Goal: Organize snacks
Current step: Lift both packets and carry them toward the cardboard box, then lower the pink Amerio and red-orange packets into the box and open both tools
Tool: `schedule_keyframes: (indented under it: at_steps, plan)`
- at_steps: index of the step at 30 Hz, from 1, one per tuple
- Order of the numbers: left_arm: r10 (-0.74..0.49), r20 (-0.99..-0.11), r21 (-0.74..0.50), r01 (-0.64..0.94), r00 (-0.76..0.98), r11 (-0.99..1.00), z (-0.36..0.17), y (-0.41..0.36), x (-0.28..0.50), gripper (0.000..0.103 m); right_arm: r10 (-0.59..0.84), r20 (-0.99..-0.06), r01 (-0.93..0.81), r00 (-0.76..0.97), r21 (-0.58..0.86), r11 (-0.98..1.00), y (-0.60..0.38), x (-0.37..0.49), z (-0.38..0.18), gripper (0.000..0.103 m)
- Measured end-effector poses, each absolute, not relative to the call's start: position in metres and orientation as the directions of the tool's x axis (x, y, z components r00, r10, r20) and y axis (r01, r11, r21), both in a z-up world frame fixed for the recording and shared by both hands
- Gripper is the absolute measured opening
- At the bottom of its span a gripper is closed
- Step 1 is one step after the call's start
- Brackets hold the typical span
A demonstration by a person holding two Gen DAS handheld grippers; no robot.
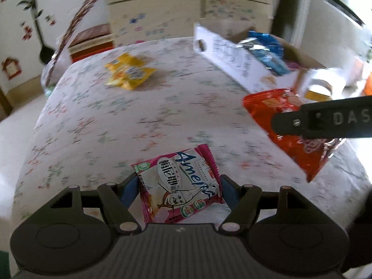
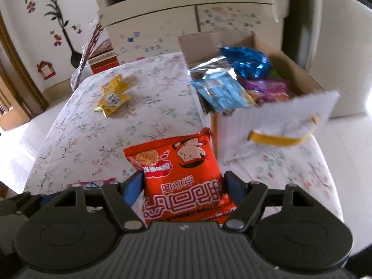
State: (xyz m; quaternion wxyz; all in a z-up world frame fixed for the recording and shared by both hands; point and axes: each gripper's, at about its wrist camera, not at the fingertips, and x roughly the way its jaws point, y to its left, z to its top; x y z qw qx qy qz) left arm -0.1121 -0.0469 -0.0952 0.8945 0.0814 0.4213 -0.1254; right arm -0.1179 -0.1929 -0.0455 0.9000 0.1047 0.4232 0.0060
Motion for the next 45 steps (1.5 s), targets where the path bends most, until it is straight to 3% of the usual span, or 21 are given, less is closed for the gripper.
schedule_keyframes:
  at_steps: [11,23,45]
  plan:
    - [-0.221,-0.76,0.055,0.401,0.611,0.915,-0.096,-0.091,-0.138,0.077,0.108,-0.753,0.08,0.65,0.209,0.975,-0.215,-0.158,-0.037,0.075]
    - [-0.253,-0.751,0.024,0.407,0.61,0.913,-0.093,-0.101,-0.134,0.077,0.085,-0.724,0.158,0.685,0.262,0.952,-0.24,-0.164,-0.031,0.075]
    - [-0.182,-0.783,-0.196,0.041,0.595,0.98,-0.098,-0.041,-0.099,0.077,0.003,-0.782,0.138,0.624,0.114,0.984,-0.206,-0.145,-0.039,0.075]
